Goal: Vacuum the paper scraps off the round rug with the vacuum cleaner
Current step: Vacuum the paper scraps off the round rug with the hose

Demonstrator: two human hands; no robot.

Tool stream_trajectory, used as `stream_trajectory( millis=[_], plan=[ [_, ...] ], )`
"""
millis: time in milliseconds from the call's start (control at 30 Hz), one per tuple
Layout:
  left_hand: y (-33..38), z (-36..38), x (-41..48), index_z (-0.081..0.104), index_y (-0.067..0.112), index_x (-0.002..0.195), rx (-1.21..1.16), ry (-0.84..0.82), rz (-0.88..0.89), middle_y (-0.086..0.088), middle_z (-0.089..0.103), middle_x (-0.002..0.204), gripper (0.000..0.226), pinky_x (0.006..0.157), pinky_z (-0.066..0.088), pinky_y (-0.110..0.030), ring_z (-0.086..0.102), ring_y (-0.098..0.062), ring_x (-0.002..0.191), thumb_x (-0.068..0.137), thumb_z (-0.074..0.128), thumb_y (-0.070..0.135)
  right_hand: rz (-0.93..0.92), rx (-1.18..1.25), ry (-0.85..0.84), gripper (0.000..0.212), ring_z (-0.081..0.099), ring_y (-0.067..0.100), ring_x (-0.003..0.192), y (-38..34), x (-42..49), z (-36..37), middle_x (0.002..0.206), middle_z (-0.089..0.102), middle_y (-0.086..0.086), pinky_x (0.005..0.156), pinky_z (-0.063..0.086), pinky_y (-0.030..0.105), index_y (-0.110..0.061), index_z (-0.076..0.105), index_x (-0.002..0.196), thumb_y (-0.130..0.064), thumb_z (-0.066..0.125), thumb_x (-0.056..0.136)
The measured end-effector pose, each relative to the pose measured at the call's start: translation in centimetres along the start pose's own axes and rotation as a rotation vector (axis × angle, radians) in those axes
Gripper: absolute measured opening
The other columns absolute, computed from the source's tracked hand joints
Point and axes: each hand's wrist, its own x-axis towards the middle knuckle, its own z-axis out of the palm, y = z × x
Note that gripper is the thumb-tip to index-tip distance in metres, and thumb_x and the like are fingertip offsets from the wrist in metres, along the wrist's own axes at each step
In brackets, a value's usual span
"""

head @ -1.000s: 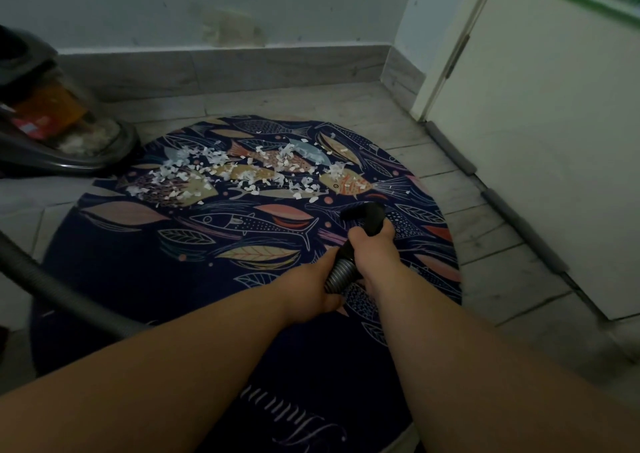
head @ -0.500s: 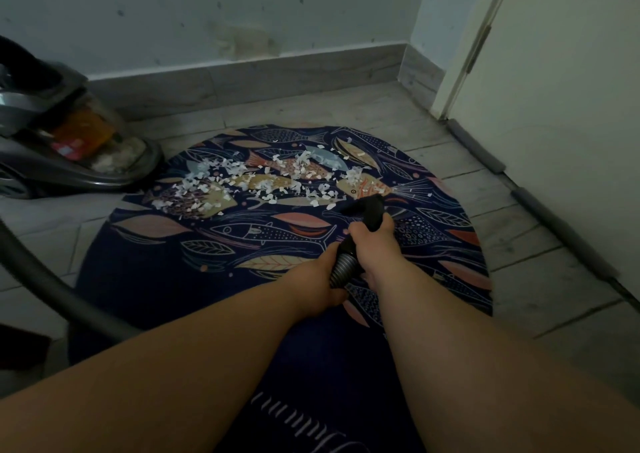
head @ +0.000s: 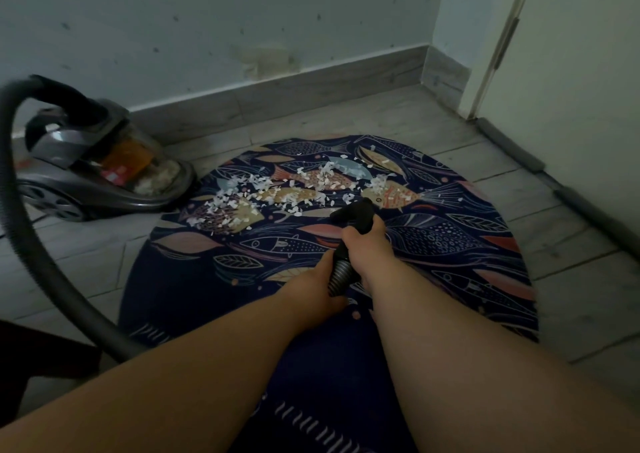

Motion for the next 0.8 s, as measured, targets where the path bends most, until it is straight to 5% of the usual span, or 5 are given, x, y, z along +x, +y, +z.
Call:
stream_trajectory(
  millis=[233, 367, 800],
  plan=[
    [1.8, 1.1, 0.6, -0.015, 0.027, 0.149, -0.023, -0.033, 0.034, -0.012, 0.048, 0.139, 0.095, 0.088, 0.039, -0.026, 0.051, -0.025, 0.119, 0.090, 0.059, 0.035, 0.004, -0.014, 0.054, 0.074, 0.049, 0.025, 0.078, 0.2, -0.3, -2.2, 0.147, 0.044, 0.016, 0.088, 0.052, 0.047, -0.031, 0.000, 0.160, -0.028, 0.048, 0.102],
    [2.9, 1.7, 1.5, -0.014, 0.027, 0.150, -0.016, -0.041, 0.055, -0.012, 0.050, 0.136, 0.096, 0.086, 0.039, -0.027, 0.052, -0.026, 0.116, 0.090, 0.060, 0.037, 0.024, 0.011, 0.101, 0.076, 0.052, 0.032, 0.093, 0.3, -0.2, -3.7, 0.150, 0.040, 0.016, 0.096, 0.051, 0.054, -0.033, 0.000, 0.159, -0.029, 0.049, 0.101],
    [7.3, 3.6, 4.0, -0.014, 0.026, 0.150, -0.002, -0.101, 0.142, -0.012, 0.046, 0.140, 0.092, 0.086, 0.035, -0.022, 0.049, -0.026, 0.121, 0.092, 0.058, 0.033, 0.062, 0.024, 0.272, 0.079, 0.047, 0.024, 0.068, 1.4, 0.7, -8.9, 0.133, 0.052, 0.020, 0.070, 0.044, 0.040, -0.030, -0.002, 0.158, -0.028, 0.050, 0.100]
  ],
)
